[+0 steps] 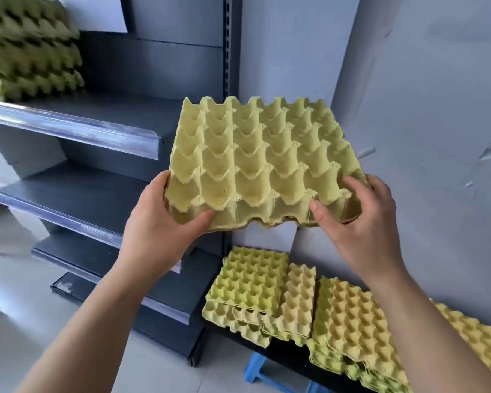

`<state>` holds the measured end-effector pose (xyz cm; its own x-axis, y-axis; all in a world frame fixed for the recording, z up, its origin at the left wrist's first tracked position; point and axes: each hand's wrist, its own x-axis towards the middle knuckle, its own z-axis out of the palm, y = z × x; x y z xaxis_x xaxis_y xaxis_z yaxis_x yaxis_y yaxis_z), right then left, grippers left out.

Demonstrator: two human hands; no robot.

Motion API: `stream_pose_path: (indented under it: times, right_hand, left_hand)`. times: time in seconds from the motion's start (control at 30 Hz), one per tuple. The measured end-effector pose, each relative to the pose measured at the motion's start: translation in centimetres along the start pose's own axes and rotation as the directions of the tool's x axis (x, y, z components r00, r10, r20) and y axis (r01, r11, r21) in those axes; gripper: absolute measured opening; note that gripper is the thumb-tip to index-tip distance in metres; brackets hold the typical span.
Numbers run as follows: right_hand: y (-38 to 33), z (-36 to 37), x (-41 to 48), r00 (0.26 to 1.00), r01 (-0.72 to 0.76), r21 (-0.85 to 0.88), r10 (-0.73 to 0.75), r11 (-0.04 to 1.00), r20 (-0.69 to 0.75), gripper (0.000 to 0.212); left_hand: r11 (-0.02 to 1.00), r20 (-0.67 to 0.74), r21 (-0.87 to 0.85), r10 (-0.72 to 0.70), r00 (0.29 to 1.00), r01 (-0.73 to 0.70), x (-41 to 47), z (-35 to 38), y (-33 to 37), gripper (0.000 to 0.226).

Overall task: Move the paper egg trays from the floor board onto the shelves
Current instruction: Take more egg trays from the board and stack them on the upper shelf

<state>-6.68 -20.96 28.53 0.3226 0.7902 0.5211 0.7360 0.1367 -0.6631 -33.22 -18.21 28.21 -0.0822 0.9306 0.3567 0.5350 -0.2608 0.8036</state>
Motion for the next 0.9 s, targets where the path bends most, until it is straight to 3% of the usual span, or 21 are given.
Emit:
stream_pose_path:
  times: [0.2, 0.43, 0.73, 0.9]
  right_hand:
    - [-9.8, 7.4, 2.4, 0.998, 0.057, 0.049, -0.055, 0.997, -0.034, 0.078]
    - [-18.0, 16.1, 6.0, 0.998, 0.059, 0.029, -0.060, 0.998, 0.013, 0.074]
    - [-22.0, 25.3, 12.5, 0.994, 0.074, -0.049, -0.070, 0.996, 0.082, 0.066]
    - [-22.1, 29.3, 15.9, 0.987, 0.064, -0.053, -0.055, 0.997, 0.152, 0.075]
  left_hand:
    - [0.999, -0.075, -0.031, 0.035, 0.997, -0.037, 5.7, -10.1, -3.2, 0.056]
    - [1.000, -0.057, -0.019, 0.024, 0.998, -0.025, 13.0, -18.7, -8.1, 0.052]
    - [1.000, 0.005, -0.001, 0.001, 1.000, -0.001, 24.7, -22.0, -13.9, 0.047]
    - [1.000, 0.028, 0.008, 0.007, 1.000, -0.007, 30.6, -22.5, -16.4, 0.041]
